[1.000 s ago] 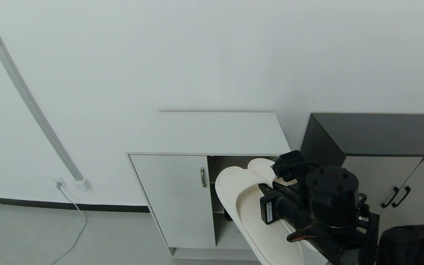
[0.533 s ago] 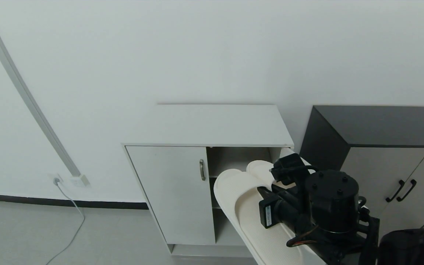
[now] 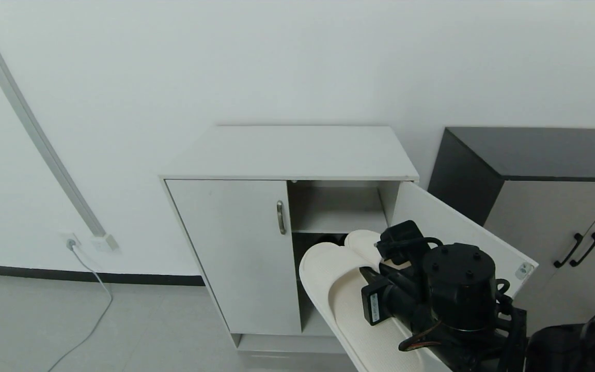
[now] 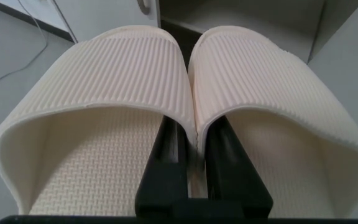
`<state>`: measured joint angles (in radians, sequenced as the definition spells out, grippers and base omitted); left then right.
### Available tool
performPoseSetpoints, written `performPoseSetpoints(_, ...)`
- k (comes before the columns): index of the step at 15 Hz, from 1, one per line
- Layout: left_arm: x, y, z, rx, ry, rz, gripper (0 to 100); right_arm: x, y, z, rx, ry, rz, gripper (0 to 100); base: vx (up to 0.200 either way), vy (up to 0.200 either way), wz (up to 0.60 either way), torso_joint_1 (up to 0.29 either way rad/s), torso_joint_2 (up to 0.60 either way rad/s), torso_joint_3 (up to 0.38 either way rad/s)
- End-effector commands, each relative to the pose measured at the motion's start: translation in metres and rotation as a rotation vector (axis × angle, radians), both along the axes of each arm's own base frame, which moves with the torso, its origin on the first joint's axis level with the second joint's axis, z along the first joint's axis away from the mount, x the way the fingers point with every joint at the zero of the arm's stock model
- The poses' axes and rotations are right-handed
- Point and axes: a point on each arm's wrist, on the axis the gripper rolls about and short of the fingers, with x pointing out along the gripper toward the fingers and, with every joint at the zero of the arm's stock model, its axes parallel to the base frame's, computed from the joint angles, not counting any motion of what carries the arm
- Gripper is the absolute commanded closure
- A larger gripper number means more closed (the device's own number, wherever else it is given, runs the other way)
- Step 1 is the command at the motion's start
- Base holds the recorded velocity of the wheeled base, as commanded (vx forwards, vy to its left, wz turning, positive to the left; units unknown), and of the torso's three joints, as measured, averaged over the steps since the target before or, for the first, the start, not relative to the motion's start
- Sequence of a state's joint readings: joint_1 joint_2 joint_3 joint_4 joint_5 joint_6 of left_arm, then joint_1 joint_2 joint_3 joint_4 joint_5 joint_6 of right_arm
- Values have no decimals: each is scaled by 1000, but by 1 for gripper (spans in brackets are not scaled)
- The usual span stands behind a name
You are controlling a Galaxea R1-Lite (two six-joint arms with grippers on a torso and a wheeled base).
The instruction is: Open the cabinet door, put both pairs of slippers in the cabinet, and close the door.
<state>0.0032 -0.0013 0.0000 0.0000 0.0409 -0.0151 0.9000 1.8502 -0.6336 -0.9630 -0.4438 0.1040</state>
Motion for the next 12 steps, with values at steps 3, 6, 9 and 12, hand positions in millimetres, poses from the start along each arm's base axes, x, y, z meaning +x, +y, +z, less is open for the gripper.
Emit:
performPoseSetpoints(3, 0, 0, 0, 0, 1, 0, 100, 1, 1, -5, -10, 8, 1, 100, 0, 0, 0, -216, 536, 318)
performPoseSetpoints(6, 0, 0, 0, 0, 1, 0, 100, 1, 1, -6, -13, 10, 1, 100, 0, 0, 0, -185, 504, 313)
performPoseSetpoints(9, 0, 0, 0, 0, 1, 0, 100, 1, 2, -7, -15, 12, -2, 100, 0, 0, 0, -168, 494, 328)
performPoseSetpoints(12, 0, 0, 0, 0, 1, 0, 100, 1, 2, -7, -16, 11, -4, 100, 0, 0, 0, -152, 487, 330)
